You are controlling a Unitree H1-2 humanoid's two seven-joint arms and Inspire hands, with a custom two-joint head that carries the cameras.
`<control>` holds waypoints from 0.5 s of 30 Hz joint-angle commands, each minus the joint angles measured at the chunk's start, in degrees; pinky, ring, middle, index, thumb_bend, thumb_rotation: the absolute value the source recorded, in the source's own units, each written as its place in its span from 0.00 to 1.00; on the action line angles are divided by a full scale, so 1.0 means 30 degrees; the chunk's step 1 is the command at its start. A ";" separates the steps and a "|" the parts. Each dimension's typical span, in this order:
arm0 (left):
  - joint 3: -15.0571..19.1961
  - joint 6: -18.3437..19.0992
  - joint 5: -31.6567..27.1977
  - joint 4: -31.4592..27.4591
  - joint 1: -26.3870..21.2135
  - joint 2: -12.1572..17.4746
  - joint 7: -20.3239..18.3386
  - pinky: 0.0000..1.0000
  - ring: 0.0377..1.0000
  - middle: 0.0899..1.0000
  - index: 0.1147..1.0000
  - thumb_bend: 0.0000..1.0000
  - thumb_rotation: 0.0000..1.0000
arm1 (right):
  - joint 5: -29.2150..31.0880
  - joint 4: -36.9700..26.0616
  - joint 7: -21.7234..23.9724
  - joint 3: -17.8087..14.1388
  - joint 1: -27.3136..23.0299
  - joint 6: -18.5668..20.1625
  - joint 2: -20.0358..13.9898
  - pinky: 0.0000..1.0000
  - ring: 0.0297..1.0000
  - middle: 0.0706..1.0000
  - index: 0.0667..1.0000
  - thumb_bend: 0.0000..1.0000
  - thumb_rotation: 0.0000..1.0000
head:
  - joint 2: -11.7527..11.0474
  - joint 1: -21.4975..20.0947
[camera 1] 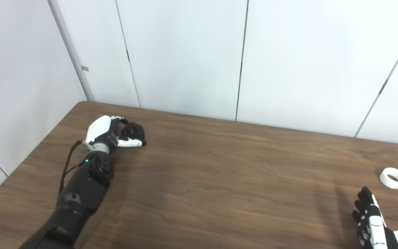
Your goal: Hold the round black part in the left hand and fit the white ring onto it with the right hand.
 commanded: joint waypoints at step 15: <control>-0.0086 -0.0017 0.0184 -0.0160 -0.1072 0.0628 0.0493 1.00 0.99 0.90 0.64 0.92 0.29 | 0.0005 -0.0457 -0.0009 -0.0117 -0.0080 -0.0780 -0.0142 1.00 1.00 1.00 1.00 0.29 1.00 | 0.0086 0.0090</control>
